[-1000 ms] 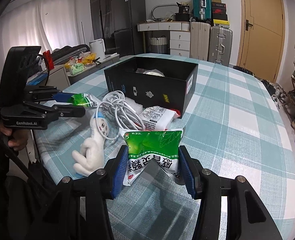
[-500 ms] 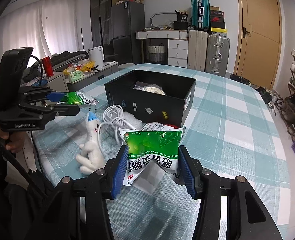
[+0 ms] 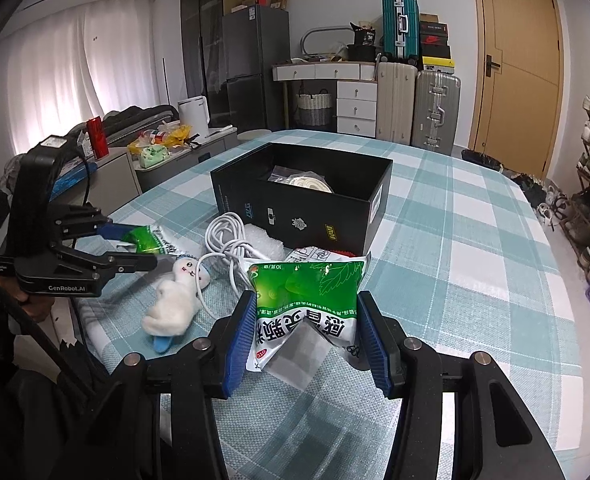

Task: Organize soft objects
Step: 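Carry the green sachet toward the black box with the right gripper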

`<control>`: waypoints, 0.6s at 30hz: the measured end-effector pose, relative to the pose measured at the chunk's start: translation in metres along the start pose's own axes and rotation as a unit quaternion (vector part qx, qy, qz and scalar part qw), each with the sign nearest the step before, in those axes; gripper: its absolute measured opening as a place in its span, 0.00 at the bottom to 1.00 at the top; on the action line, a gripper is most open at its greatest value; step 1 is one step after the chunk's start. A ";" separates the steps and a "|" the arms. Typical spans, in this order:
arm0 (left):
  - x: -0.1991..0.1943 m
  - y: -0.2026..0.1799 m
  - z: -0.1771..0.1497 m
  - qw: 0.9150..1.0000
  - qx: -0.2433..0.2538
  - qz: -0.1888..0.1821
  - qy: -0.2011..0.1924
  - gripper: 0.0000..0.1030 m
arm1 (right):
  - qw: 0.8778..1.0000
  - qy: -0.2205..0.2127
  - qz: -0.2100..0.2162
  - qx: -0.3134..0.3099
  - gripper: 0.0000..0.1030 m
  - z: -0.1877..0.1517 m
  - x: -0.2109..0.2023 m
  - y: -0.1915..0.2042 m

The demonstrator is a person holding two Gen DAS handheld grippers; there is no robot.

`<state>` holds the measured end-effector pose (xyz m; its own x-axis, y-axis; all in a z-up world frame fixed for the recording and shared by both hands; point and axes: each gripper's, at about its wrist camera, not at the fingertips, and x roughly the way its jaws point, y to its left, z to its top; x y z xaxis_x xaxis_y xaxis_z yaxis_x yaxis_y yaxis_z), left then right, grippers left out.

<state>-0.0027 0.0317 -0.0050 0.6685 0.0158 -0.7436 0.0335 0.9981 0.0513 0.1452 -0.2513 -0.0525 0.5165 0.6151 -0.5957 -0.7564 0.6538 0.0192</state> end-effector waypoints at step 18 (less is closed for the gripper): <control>-0.027 0.013 0.025 0.995 -0.038 -0.013 -0.090 0.43 | 1.000 -0.016 0.006 0.003 0.49 0.008 -0.001 0.000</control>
<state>-0.0018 0.0423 0.0329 0.7902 -0.0148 -0.6126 0.0011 0.9997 -0.0227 0.1477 -0.2480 -0.0459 0.5199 0.6361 -0.5702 -0.7604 0.6487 0.0304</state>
